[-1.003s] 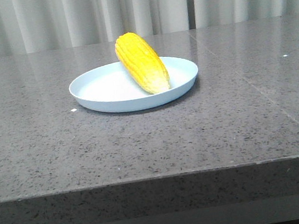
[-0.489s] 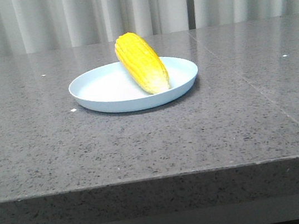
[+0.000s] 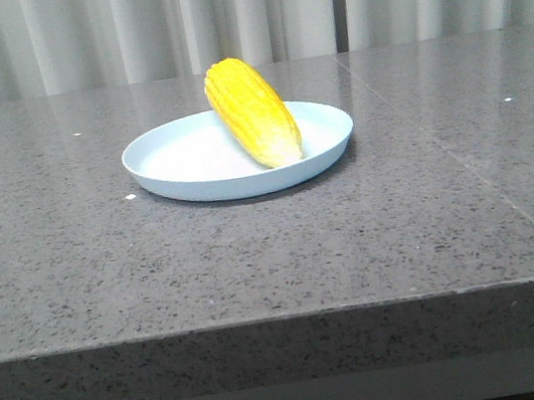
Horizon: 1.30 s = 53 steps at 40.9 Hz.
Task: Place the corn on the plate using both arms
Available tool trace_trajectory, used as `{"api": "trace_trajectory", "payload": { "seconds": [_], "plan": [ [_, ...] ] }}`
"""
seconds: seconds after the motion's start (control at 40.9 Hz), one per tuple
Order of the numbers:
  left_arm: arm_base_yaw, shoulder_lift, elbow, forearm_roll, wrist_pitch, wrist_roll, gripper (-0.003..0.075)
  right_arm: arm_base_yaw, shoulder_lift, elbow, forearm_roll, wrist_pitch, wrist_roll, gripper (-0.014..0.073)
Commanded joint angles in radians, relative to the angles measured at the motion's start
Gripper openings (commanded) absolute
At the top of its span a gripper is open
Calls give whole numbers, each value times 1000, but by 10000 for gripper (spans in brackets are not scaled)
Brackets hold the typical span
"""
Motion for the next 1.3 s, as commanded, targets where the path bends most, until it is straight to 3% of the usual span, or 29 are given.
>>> {"api": "trace_trajectory", "payload": {
  "seconds": [0.0, 1.149, 1.272],
  "plan": [
    [5, -17, 22, 10, -80, -9, -20, -3, 14, -23, 0, -73, 0, -67],
    [20, -17, 22, 10, -80, -9, -20, -3, 11, -19, 0, -77, 0, -67],
    [20, -17, 22, 10, -80, -9, -20, -97, -42, 57, 11, -140, 0, -67]
  ]
}}
